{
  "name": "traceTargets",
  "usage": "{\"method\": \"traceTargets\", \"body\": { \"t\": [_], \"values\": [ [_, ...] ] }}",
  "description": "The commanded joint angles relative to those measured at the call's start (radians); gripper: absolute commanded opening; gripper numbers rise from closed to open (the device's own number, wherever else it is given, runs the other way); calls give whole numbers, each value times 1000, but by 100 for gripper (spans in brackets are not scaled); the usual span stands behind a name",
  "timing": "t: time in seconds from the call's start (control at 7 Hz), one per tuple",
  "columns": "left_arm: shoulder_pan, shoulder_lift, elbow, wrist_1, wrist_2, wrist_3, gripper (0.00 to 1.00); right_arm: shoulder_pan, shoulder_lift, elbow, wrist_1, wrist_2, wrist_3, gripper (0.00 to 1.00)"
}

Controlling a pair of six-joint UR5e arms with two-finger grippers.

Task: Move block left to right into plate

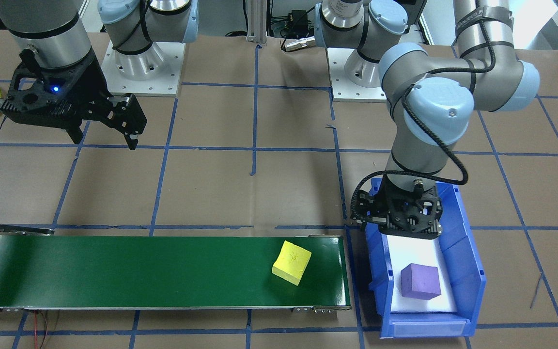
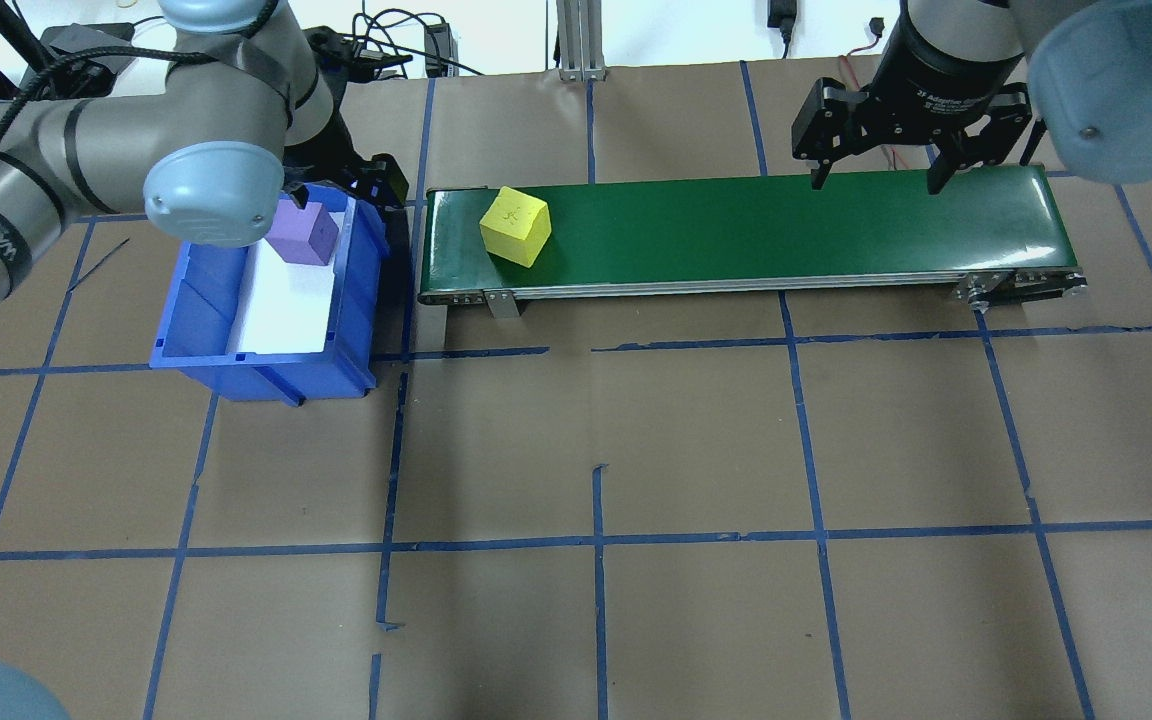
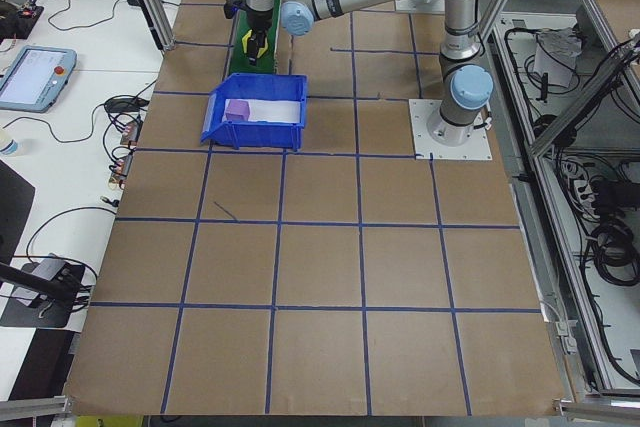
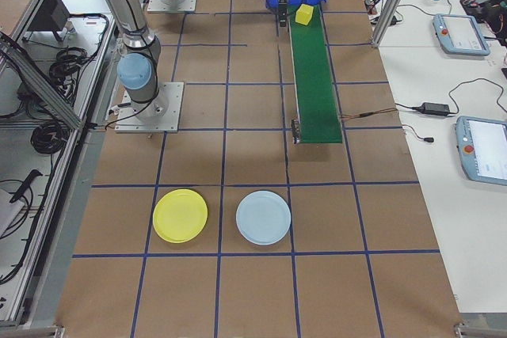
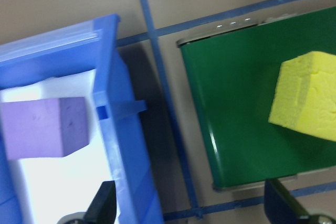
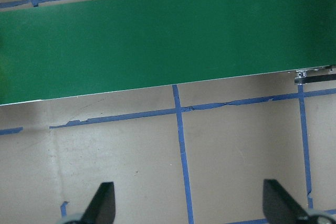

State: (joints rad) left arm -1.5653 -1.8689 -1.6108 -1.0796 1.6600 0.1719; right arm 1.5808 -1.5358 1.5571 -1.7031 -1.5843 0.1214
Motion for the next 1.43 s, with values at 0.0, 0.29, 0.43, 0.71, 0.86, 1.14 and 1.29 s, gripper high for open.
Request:
{"method": "traceTargets", "body": {
  "t": [0.0, 0.29, 0.43, 0.71, 0.86, 1.14, 1.29],
  "values": [
    [80, 1, -1, -13, 1, 90, 100, -5, 0, 0, 0, 1, -2, 100],
    [167, 17, -9, -23, -2, 161, 100, -5, 0, 0, 0, 1, -3, 100],
    [207, 4, -9, -25, -9, 193, 100, -5, 0, 0, 0, 1, -3, 100],
    [209, -39, -3, -13, -12, 222, 100, -5, 0, 0, 0, 1, -3, 100],
    [208, -80, 0, 10, -47, 225, 100, -5, 0, -2, 0, 1, -5, 100],
    [208, -107, 12, 40, -95, 228, 100, -53, 0, -12, 34, 3, -52, 100],
    [208, -133, 15, 70, -121, 229, 100, -88, -3, -22, 20, -3, -86, 100]
  ]
}}
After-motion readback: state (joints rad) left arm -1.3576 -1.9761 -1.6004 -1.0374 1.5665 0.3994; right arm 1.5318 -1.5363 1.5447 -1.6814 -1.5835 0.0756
